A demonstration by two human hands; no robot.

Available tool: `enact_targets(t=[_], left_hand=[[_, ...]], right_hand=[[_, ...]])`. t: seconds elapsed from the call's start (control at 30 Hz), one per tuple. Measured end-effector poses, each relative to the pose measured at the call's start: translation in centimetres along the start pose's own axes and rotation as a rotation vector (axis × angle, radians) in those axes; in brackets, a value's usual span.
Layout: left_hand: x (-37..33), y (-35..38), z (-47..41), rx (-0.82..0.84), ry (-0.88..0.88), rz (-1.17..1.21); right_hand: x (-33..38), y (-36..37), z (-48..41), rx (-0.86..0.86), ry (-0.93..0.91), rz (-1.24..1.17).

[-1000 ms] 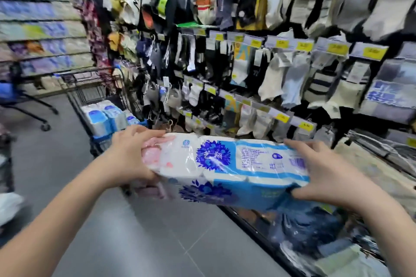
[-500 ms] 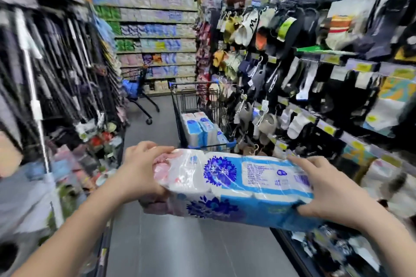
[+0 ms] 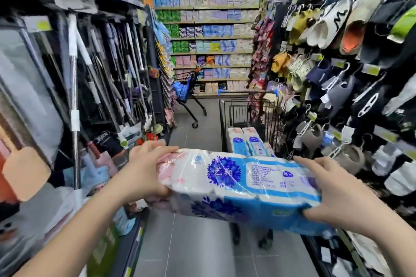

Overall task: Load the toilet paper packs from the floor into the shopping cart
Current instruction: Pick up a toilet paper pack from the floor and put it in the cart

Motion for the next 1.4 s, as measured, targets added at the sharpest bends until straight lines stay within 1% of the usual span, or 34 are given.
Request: enact_targets(t=[0.17,0.27,0.4,0.7,0.9,1.03,1.2,1.4], left_hand=[[3.5,0.7,-6.9,-0.026,-0.039,0.005],[4.9,0.5,-10.9,-0.041,-0.016,-0.027],[7.4,0.7,-18.1,-0.008,-0.001,-0.002],[15.5,2.8,-35.4,0.074,0.107,0.024],[20.4,3.6,-48.8,0.102,0.183,0.063],[21.2,3.3,-56.6,0.087,0.26,0.065],[21.3,3.7,-64.1,0.085,0.282,0.048],[19.4,6.2,-72.6,0.127,0.344,0.046]], right_hand=[[0.3,0.4,-9.4,0.035,-0.052,-0.014],[0.6,0.6,-13.8,0.035,-0.062,-0.02],[1.4,1.3,-20.6,0.022,-0.047,-0.05],[4.4,4.6,-35.6,0.02,0.048,-0.089],[6.5,4.2,-45.5,0.023,0.14,-0.114],[6.6,3.7,-50.8,-0.006,0.199,-0.106],[5.9,3.6,-57.1,-0.021,0.242,-0.111],[2.5,4.5,-63.5,0.002,0.297,-0.117]])
Point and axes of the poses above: each hand's wrist, its own z-axis away from the middle knuckle, its own y-axis out of the palm, x = y × z, the point moved 9 cm from there along -z, towards the middle knuckle, and after that the axes turned 1 degree about z, right-handed, at the moved point
